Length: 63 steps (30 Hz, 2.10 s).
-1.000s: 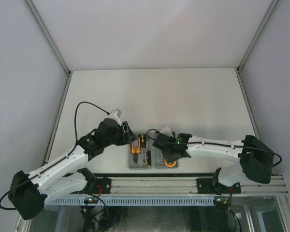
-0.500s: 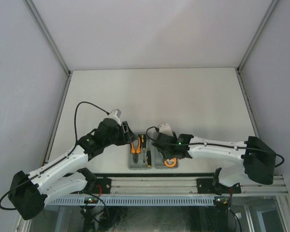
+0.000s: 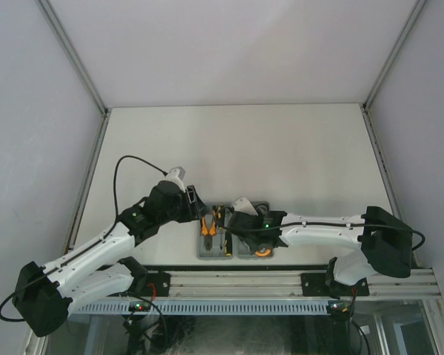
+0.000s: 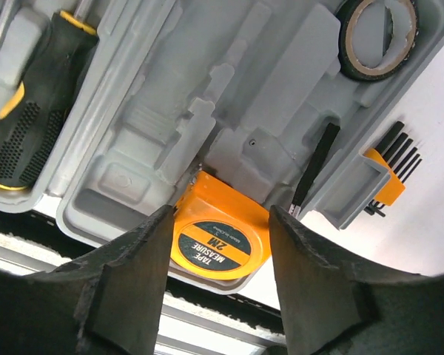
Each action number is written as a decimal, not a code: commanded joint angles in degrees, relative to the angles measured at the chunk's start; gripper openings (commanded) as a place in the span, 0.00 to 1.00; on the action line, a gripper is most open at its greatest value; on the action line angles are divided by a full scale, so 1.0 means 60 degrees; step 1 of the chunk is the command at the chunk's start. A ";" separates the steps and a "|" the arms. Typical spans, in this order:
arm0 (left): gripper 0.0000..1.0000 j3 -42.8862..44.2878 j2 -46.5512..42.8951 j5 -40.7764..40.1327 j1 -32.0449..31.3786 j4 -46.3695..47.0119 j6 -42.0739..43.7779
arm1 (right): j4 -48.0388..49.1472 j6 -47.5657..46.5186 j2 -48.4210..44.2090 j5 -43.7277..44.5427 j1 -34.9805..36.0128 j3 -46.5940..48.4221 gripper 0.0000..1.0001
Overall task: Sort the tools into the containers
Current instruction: Adjust the engineering item in the storage box.
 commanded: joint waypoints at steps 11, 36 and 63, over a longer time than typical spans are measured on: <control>0.57 -0.0009 -0.0108 0.0174 0.0081 0.0199 0.0023 | -0.0249 0.0620 -0.1439 -0.0160 -0.0295 0.0240 0.46; 0.57 -0.0141 -0.0032 0.0199 0.0091 0.0279 0.0010 | -0.0025 0.1724 -0.0631 -0.1154 -0.1125 -0.0408 0.29; 0.57 -0.0026 0.0184 0.0228 0.0106 0.0333 0.0069 | -0.0372 0.0194 0.1659 -0.2329 -0.1138 -0.0272 0.28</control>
